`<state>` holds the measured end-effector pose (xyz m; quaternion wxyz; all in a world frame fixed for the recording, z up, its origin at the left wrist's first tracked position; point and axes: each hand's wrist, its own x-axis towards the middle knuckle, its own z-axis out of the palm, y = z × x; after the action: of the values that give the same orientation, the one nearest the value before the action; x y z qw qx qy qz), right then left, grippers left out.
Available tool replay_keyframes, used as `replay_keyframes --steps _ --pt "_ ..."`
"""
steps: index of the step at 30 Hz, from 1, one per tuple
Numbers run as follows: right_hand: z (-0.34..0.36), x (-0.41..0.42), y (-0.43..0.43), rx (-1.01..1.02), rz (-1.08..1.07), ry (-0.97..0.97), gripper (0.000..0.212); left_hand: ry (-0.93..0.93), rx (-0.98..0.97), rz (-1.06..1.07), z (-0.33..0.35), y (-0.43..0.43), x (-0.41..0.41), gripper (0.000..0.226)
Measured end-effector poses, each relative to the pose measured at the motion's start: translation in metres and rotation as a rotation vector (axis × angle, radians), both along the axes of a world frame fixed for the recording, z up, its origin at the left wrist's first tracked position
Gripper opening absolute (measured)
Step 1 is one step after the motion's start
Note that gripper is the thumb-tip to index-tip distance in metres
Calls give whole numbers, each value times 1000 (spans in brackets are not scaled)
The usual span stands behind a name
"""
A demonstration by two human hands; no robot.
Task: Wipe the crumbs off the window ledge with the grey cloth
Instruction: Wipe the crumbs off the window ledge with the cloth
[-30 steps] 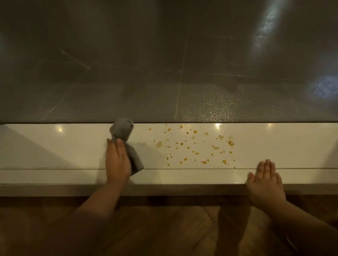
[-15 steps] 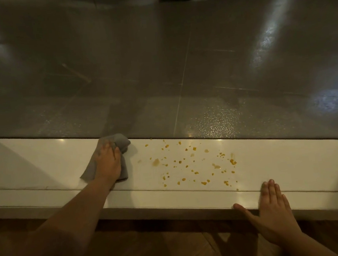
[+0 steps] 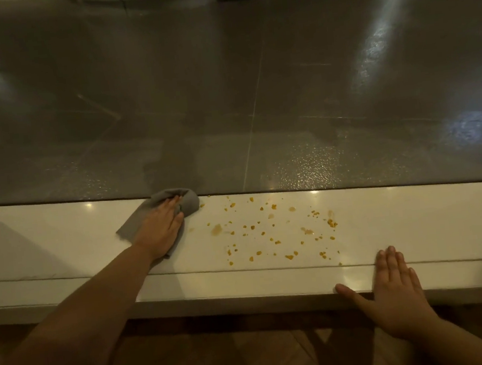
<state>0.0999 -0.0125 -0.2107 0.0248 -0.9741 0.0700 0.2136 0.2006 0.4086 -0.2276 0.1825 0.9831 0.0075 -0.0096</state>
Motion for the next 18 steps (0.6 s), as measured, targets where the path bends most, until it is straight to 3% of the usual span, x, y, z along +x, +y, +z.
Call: replay_keyframes --steps 18 --pt "6 2 -2 46 -7 59 126 75 -2 -302 8 -87 18 51"
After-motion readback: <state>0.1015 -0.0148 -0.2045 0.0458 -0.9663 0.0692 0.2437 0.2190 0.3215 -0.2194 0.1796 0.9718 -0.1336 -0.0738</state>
